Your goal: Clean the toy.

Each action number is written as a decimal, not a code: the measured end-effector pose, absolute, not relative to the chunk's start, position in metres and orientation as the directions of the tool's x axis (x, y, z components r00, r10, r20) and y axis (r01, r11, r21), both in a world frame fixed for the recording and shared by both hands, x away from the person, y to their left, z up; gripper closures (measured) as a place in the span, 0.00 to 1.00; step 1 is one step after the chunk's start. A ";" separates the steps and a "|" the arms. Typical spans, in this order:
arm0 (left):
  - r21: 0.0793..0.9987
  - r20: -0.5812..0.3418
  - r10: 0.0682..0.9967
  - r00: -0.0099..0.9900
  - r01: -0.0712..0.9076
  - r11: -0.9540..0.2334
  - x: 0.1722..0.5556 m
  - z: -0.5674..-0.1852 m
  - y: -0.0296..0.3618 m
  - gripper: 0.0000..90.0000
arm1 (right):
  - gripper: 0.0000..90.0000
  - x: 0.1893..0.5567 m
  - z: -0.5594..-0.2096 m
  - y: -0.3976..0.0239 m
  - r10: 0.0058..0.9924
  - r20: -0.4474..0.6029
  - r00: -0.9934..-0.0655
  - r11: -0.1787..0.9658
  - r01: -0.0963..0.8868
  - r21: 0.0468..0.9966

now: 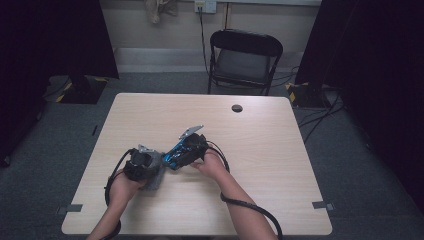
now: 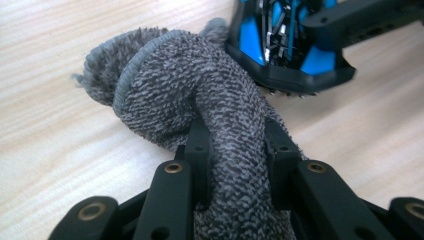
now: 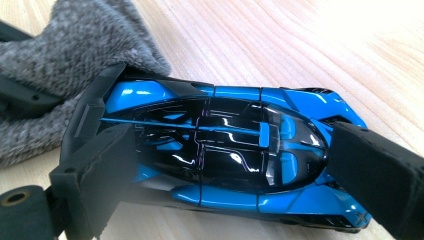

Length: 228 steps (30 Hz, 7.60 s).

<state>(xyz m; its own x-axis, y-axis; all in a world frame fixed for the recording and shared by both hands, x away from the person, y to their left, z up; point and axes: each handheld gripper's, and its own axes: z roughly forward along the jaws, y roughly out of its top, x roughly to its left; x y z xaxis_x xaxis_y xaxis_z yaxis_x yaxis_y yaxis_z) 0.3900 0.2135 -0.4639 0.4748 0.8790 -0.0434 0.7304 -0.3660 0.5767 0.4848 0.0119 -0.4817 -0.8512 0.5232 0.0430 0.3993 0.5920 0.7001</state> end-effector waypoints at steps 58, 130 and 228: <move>0.596 -0.146 0.751 0.644 0.663 -0.453 0.359 -0.462 0.159 0.78 | 0.06 0.483 -0.483 0.012 0.532 0.042 -0.846 0.583 0.401 0.707; 0.581 -0.101 0.883 0.459 0.747 -0.323 0.387 -0.467 0.214 0.77 | 0.06 0.482 -0.482 0.013 0.531 0.043 -0.846 0.585 0.403 0.703; 0.608 -0.017 0.898 0.440 0.718 -0.340 0.427 -0.423 0.252 0.81 | 0.09 0.471 -0.486 0.010 0.577 0.046 -0.815 0.524 0.413 0.745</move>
